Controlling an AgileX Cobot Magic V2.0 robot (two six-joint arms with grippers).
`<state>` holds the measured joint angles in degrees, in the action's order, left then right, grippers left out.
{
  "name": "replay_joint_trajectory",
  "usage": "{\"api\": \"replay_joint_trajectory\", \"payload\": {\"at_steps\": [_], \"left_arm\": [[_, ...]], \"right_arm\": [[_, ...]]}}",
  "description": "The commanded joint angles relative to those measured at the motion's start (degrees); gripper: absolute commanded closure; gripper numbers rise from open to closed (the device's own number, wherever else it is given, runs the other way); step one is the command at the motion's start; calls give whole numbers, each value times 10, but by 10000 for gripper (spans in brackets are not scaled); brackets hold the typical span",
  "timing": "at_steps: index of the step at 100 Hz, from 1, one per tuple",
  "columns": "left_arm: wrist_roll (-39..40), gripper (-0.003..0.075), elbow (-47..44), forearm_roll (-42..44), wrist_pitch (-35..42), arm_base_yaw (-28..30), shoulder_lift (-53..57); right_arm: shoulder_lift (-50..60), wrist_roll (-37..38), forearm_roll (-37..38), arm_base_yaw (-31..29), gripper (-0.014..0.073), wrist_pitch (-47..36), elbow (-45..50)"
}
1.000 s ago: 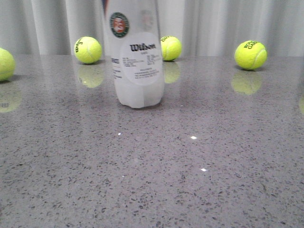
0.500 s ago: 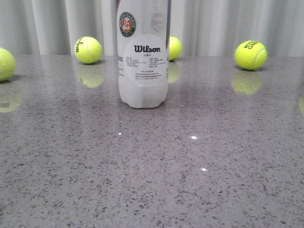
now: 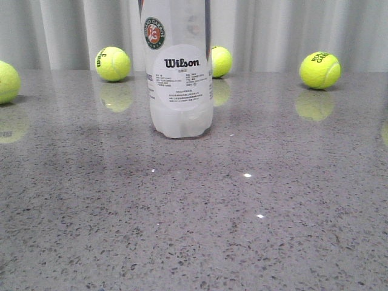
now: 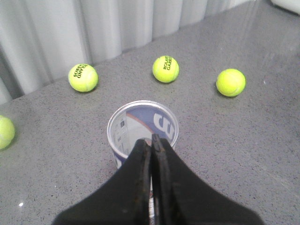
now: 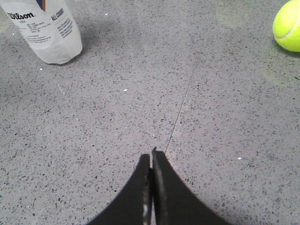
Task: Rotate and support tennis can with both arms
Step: 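Release the can rim and raise the left gripper away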
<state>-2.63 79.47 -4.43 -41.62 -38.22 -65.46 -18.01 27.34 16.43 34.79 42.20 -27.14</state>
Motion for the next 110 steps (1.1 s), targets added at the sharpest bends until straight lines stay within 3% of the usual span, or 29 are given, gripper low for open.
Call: {"api": "replay_joint_trajectory", "payload": {"at_steps": [1,25,49,92,110], "left_arm": [[7,741,-58,-3,113,-2,50],[7,741,-257,-5,245,-3,141],[5,741,-394,3,345,-3,235],[2,741,-530,15,353,4,320],[2,741,-573,4,416,4,322]], "right_arm": [[-5,-2,15,-4,650,-39,-15],[-5,-2,15,-4,650,-39,-15],[-5,-2,15,-4,650,-39,-15],[-5,-2,15,-4,650,-39,-15],[-5,-2,15,-4,650,-39,-15]]}}
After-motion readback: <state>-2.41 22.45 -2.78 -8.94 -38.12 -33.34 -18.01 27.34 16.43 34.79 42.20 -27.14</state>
